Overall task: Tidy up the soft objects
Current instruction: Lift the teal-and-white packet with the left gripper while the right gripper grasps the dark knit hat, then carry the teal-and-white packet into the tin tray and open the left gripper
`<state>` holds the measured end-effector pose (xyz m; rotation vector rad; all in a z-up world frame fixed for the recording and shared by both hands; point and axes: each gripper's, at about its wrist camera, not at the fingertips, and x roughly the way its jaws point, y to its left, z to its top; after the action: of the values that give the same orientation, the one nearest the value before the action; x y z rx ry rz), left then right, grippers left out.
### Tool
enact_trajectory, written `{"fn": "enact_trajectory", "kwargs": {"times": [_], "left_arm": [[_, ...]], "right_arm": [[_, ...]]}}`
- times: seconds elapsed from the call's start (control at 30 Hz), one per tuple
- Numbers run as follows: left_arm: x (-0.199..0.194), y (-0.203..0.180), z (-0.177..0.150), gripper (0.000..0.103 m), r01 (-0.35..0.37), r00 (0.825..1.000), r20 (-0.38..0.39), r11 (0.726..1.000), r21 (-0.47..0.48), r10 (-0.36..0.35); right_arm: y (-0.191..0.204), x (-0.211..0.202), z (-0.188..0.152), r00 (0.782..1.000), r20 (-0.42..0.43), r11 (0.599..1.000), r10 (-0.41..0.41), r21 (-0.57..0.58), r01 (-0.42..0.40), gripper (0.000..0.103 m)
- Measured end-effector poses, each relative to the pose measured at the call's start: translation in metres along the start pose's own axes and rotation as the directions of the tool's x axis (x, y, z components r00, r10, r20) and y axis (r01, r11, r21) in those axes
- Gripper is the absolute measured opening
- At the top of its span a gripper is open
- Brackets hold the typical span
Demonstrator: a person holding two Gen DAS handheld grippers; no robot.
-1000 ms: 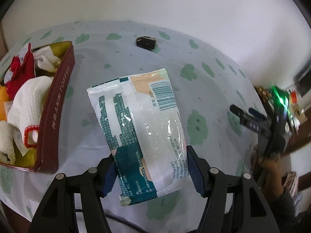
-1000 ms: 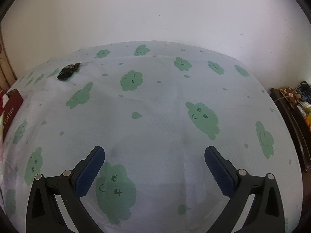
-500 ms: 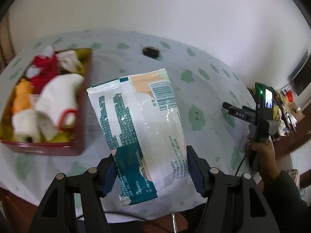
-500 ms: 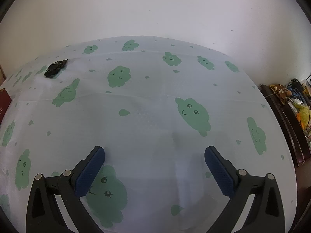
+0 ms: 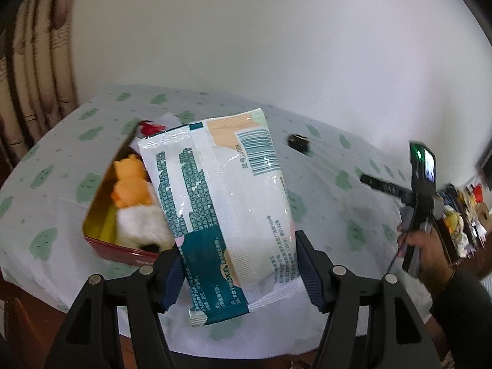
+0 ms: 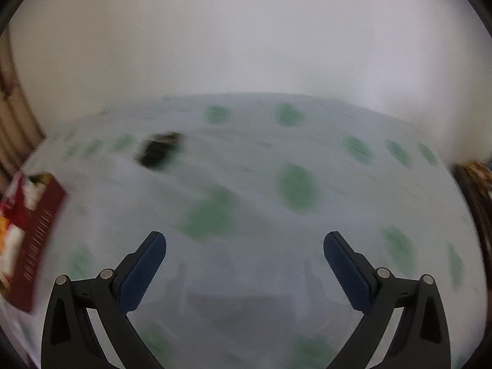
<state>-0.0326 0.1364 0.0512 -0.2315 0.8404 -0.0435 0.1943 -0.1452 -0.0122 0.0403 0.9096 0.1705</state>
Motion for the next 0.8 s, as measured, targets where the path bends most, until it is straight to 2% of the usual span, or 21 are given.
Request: {"fn": "enact_trajectory", "kwargs": {"times": [0.13,0.23,0.4,0.67,0.7,0.73,0.77,0.8], "left_arm": [[-0.003,0.008,0.002,0.066,-0.019,1.0,0.013,1.0,-0.002,0.019],[-0.002,0.012,0.004,0.066,-0.026,1.0,0.012,1.0,-0.006,0.026],[0.002,0.02,0.006,0.066,-0.024,1.0,0.001,0.999,-0.038,0.024],[0.01,0.027,0.003,0.066,-0.028,0.999,-0.026,0.998,-0.06,0.026],[0.01,0.028,0.003,0.066,-0.029,0.999,-0.028,0.998,-0.063,0.027],[0.01,0.029,0.003,0.066,-0.032,0.999,-0.029,0.997,-0.067,0.03],[0.012,0.032,0.005,0.066,-0.034,0.999,-0.028,0.997,-0.07,0.032],[0.012,0.033,0.006,0.066,-0.035,0.999,-0.024,0.997,-0.073,0.033]], "right_arm": [[0.037,0.041,0.035,0.997,-0.055,0.999,0.045,-0.016,-0.046,0.072],[0.056,0.07,0.055,0.995,-0.086,0.998,0.058,0.011,-0.057,0.072],[0.074,0.097,0.07,0.994,-0.11,1.0,0.012,0.027,-0.009,0.072],[0.073,0.14,0.078,0.985,-0.174,0.997,-0.007,0.072,0.02,0.07],[0.075,0.14,0.077,0.986,-0.164,0.998,-0.022,0.049,0.03,0.062],[0.077,0.139,0.077,0.986,-0.16,0.999,-0.038,0.022,0.042,0.042],[0.075,0.136,0.076,0.988,-0.156,1.0,-0.019,0.013,0.022,0.041],[0.072,0.134,0.077,0.987,-0.158,1.0,0.007,0.023,-0.003,0.023]]}}
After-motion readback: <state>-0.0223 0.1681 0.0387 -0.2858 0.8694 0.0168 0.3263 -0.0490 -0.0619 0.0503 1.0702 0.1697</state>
